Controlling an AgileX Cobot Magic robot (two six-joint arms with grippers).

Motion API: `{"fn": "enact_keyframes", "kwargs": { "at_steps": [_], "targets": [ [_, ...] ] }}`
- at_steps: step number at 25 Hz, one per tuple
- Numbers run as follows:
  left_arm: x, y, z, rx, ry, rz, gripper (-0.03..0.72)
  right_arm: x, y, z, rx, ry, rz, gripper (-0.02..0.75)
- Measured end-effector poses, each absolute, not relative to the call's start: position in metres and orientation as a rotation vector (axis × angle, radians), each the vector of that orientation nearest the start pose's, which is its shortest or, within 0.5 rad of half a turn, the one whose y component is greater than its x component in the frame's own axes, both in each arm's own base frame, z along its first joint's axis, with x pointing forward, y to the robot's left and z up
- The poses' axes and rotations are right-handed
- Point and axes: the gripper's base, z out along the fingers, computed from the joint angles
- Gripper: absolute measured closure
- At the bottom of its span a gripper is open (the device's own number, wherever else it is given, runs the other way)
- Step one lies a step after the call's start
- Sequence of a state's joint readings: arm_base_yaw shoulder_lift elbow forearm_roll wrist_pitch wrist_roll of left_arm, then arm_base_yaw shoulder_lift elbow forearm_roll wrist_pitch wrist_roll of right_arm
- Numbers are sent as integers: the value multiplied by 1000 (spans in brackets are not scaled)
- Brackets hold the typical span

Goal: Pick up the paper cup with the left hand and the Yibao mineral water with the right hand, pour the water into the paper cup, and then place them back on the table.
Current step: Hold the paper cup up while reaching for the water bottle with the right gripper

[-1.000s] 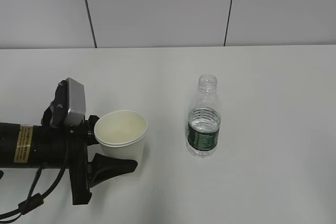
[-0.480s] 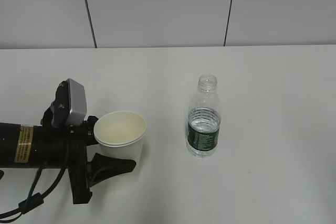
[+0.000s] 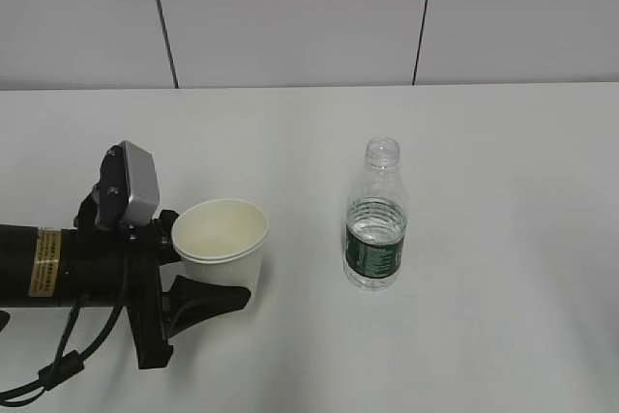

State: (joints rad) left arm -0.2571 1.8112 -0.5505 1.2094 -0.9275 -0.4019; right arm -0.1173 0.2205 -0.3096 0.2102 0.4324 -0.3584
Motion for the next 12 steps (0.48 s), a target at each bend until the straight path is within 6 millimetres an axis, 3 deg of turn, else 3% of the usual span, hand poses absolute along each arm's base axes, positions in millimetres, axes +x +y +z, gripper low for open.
{"fn": "enact_keyframes", "kwargs": {
  "at_steps": [6,12],
  "targets": [
    [241,-134,125,1245,1714,-759,250,76,0,257,-155,1810,-136,146],
    [242,-134,125,1235,1717,-757,251,92,0,236,-186,1896,-123,146]
  ]
}}
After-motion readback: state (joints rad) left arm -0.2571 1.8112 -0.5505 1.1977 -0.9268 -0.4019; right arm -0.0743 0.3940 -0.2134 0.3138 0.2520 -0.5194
